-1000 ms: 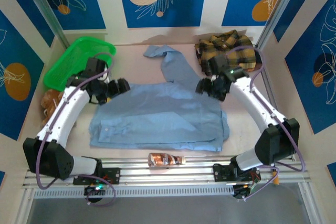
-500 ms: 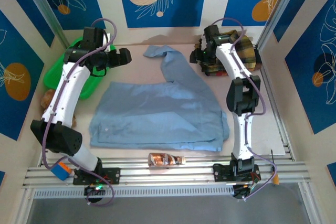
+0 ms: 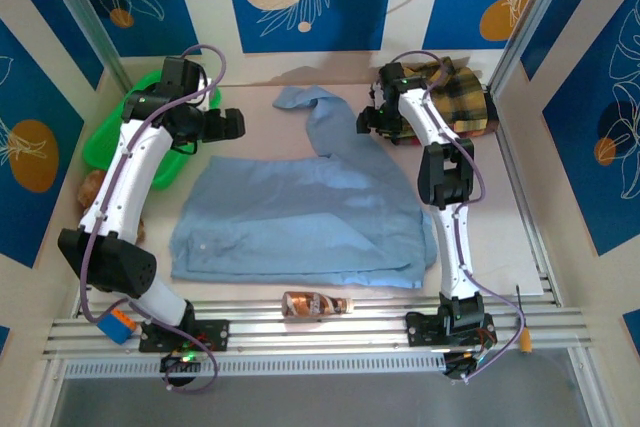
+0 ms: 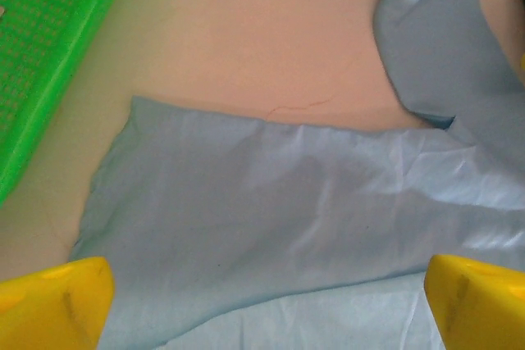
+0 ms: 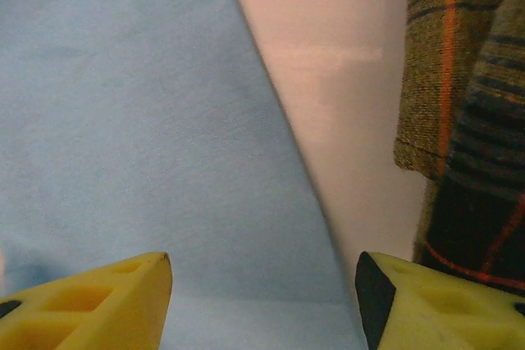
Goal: Fold and stack the long sleeve shirts
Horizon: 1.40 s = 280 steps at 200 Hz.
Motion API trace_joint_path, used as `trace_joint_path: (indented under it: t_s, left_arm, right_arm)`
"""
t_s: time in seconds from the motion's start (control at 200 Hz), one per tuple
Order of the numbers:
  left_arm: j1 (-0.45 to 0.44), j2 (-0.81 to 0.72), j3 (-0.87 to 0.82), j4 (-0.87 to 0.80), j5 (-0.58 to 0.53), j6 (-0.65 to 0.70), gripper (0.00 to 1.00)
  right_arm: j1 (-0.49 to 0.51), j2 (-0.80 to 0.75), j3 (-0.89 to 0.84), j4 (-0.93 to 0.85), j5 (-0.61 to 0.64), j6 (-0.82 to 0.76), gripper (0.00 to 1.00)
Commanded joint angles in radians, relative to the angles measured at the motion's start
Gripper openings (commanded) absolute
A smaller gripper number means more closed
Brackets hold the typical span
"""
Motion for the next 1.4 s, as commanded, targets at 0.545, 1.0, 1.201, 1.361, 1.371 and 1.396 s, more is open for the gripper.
trace_joint_path:
  t_s: [0.545,1.0,1.201,1.361,1.371,1.396]
  left_arm:
    - [0.016,0.002,-0.026,-0.05,-0.022,0.047,0.97]
    - [0.016,0.029,-0.038,-0.007,0.022,0.015,0.97]
    - [0.017,0.033,-0.053,0.008,0.029,0.015,0.96]
    - [0.016,0.036,-0.057,0.007,0.03,0.024,0.96]
    - [0.016,0.035,-0.057,0.008,0.03,0.025,0.96]
    - [0.017,0.034,-0.059,0.009,0.029,0.025,0.95]
  right_arm:
    - [0.045,0.106,0.07,-0.002,0.066,-0.02,0.59]
    - [0.074,0.196,0.191,-0.049,0.081,0.011,0.37]
    - [0.073,0.189,0.207,-0.037,0.044,0.032,0.23]
    - [0.078,0.173,0.189,-0.025,0.026,0.034,0.19]
    - [0.079,0.172,0.188,-0.025,0.025,0.033,0.19]
    - [0.08,0.169,0.18,-0.023,0.024,0.032,0.19]
